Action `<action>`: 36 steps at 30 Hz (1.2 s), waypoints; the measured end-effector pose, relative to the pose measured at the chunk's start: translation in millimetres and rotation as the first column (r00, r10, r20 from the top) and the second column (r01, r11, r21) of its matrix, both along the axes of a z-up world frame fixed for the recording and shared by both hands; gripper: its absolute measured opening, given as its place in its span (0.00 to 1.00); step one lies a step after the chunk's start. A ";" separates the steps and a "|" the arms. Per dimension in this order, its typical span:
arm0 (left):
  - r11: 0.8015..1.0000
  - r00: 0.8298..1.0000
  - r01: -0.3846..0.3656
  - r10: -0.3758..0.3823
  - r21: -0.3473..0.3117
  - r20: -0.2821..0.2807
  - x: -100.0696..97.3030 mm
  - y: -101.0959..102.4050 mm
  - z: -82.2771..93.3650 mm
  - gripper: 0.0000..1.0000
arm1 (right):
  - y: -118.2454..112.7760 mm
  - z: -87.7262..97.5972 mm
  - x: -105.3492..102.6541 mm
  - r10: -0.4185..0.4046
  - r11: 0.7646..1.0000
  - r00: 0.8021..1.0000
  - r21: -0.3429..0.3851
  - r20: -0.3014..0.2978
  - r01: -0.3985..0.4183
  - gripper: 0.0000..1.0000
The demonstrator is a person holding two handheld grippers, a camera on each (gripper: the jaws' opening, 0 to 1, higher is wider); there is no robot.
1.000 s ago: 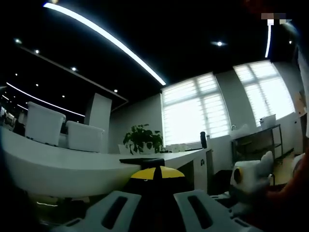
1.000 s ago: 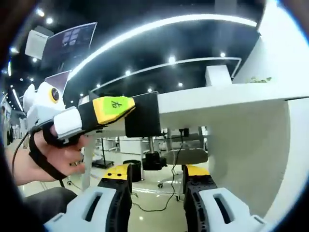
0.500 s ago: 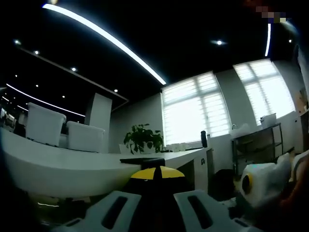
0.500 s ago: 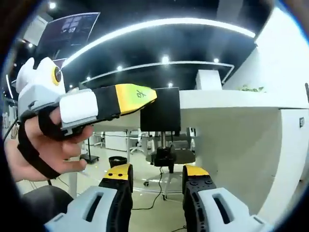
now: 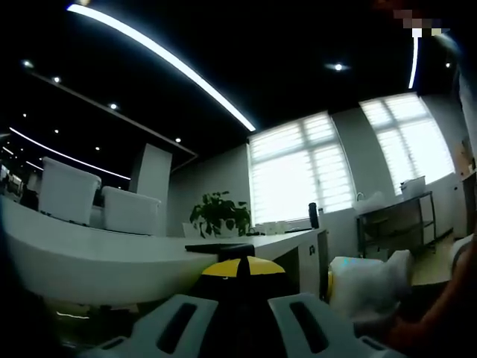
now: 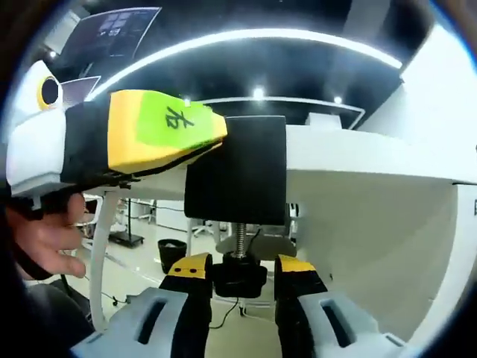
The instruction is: Clamp the fixed fixture on the desktop, loosen the retaining clip, secure it to the edge of the desk, and tighten the retaining clip.
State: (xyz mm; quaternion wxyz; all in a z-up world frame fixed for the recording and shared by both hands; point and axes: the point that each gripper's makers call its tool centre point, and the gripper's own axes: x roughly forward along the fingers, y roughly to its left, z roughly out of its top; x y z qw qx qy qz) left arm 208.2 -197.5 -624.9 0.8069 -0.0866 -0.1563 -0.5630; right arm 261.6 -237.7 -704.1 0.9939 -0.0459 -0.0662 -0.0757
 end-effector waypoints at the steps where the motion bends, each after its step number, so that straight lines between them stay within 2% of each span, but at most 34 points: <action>1: 1.000 1.000 0.000 0.000 0.000 0.000 0.0 0.0 0.0 0.03 | 0.6 -1.2 0.2 0.002 1.000 1.000 0.001 -0.005 -0.002 0.28; 7: 1.000 1.000 0.001 -0.001 0.002 0.003 0.3 -0.5 0.3 0.03 | 4.4 -1.5 -4.1 0.032 0.999 0.999 0.008 0.002 -0.032 0.27; 10: 1.000 1.000 0.000 0.000 0.002 0.002 0.3 0.0 0.3 0.03 | 9.3 -1.2 -4.0 0.105 0.994 0.994 0.023 0.000 -0.105 0.27; 13: 1.000 1.000 0.000 0.000 0.002 0.000 0.3 0.3 0.3 0.03 | 14.2 -0.9 -5.0 0.177 0.984 0.984 -0.021 -0.017 -0.177 0.27; 15: 1.000 1.000 0.001 -0.001 0.001 -0.001 0.4 0.3 0.3 0.03 | 7.3 -1.2 -1.2 0.218 0.975 0.976 -0.043 -0.024 -0.219 0.27; 18: 1.000 1.000 0.002 -0.002 0.003 -0.001 0.3 0.5 0.1 0.03 | 14.3 -1.6 1.1 0.324 0.945 0.946 -0.048 -0.023 -0.325 0.27; 19: 1.000 1.000 0.002 -0.002 0.003 -0.001 0.2 0.6 0.2 0.03 | 17.2 -3.5 3.3 0.373 0.926 0.927 -0.050 -0.029 -0.374 0.27; 21: 1.000 1.000 0.000 0.000 0.006 0.003 0.0 0.6 0.0 0.03 | 16.6 -3.6 7.1 0.428 0.900 0.903 -0.075 -0.033 -0.430 0.27; 22: 1.000 1.000 0.003 -0.003 0.002 -0.002 0.0 0.6 0.2 0.03 | 20.9 -4.4 7.0 0.477 0.876 0.878 -0.058 -0.037 -0.479 0.27; 25: 1.000 1.000 0.004 -0.004 -0.002 0.000 -0.2 -0.1 0.6 0.03 | 15.7 -7.5 12.2 0.537 0.841 0.842 -0.053 -0.049 -0.539 0.27; 28: 1.000 1.000 0.001 -0.001 -0.001 0.003 -0.5 -0.3 0.6 0.03 | 15.2 -8.6 16.3 0.572 0.817 0.818 -0.054 -0.052 -0.575 0.27; 29: 1.000 1.000 0.003 -0.003 -0.003 -0.003 -0.3 -0.1 -0.2 0.03 | 19.1 -9.8 14.7 0.594 0.801 0.803 -0.046 -0.049 -0.596 0.27; 32: 1.000 1.000 0.006 -0.007 -0.011 -0.019 -0.1 0.2 -0.6 0.03 | 18.6 -10.0 18.8 0.619 0.782 0.784 -0.047 -0.043 -0.621 0.27; 36: 1.000 1.000 0.008 -0.008 -0.012 -0.019 -0.2 0.2 -1.0 0.03 | 19.1 -8.9 23.5 0.631 0.772 0.774 -0.062 -0.052 -0.633 0.27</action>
